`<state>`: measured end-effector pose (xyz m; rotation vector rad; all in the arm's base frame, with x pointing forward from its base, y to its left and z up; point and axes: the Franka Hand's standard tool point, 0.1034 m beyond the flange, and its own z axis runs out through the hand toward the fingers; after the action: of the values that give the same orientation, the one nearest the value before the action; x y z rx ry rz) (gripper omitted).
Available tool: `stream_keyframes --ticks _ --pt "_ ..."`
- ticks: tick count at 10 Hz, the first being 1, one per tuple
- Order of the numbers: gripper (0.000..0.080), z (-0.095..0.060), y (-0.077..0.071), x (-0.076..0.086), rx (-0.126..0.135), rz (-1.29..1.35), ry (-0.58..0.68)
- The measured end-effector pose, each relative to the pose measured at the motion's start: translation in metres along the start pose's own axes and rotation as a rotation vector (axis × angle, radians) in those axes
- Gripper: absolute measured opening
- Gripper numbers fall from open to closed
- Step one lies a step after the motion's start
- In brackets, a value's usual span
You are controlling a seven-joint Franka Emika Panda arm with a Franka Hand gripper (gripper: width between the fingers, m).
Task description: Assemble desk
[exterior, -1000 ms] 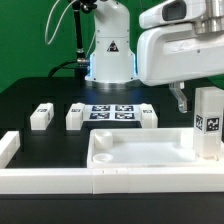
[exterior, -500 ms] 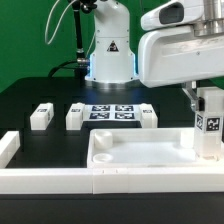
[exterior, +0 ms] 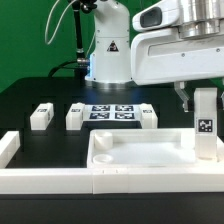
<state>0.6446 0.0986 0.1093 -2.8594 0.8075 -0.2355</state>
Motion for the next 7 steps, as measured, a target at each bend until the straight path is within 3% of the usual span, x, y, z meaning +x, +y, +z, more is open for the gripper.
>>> stream_keyframes --ticks 4,6,7 --pt "0.0295 0.0 0.01 0.001 0.037 0.556 -0.039" --pt "0.0297 -0.001 0.0 -0.01 0.006 0.749 -0.088" --pt "0.0297 -0.001 0.001 -0.011 0.006 0.727 -0.09"
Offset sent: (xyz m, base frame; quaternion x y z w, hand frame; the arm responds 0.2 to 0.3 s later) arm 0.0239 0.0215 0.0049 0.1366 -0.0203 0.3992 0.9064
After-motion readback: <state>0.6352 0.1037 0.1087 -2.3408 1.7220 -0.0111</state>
